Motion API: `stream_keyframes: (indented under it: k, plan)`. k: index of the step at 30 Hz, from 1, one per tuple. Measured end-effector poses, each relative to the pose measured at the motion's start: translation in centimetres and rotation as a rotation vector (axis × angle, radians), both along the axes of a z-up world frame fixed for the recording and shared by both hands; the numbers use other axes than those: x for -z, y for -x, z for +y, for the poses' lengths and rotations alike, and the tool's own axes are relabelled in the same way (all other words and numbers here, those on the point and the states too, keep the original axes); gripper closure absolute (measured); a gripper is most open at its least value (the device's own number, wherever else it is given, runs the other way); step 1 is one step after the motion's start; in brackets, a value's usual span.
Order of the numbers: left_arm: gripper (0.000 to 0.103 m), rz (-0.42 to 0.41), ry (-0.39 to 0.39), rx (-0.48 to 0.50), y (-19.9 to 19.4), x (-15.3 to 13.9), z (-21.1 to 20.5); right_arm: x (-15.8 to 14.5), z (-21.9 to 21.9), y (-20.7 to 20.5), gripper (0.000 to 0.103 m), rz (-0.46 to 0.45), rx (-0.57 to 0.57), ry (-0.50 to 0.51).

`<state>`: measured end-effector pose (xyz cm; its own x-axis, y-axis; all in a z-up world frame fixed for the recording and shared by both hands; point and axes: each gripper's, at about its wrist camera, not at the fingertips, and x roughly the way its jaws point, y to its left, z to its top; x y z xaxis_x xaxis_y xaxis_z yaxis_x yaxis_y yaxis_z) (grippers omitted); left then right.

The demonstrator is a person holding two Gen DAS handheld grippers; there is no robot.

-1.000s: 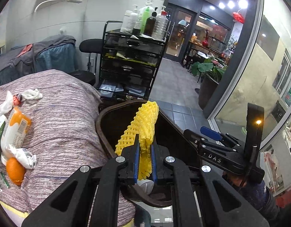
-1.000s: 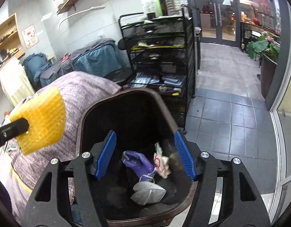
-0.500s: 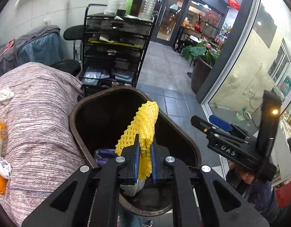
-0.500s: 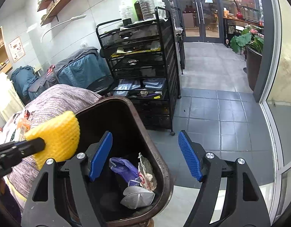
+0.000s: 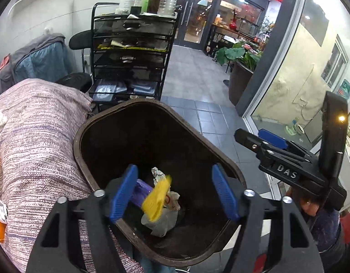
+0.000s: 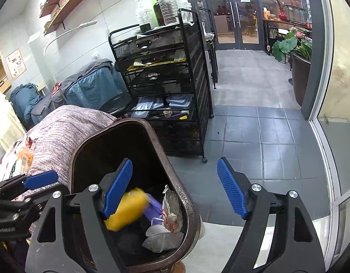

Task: Collect trash
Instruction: 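Carry the sponge and bag over the bin and release both into it, then move both tools back over the bed toward the remaining trash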

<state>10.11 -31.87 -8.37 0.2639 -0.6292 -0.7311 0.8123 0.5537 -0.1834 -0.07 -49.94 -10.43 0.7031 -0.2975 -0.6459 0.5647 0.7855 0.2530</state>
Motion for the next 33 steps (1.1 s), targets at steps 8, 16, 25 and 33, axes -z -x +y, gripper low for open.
stream_keyframes:
  k: [8, 16, 25, 33]
  plan:
    - [0.015, -0.014, 0.024, -0.008, 0.0, -0.5, 0.4, -0.1, 0.0, 0.0, 0.023, -0.011, 0.0, -0.008]
    - [0.01, -0.075, 0.067, -0.048, 0.7, -2.4, 2.6, -0.7, 0.5, -0.1, 0.018, -0.052, -0.019, -0.017]
    - [0.006, -0.163, 0.105, -0.116, 2.2, -4.7, 6.5, -1.8, 3.1, -1.7, 0.015, -0.091, -0.11, 0.001]
    - [0.006, -0.187, 0.131, -0.177, 2.7, -5.9, 10.5, -3.1, 7.6, -4.6, 0.015, -0.122, -0.258, 0.009]
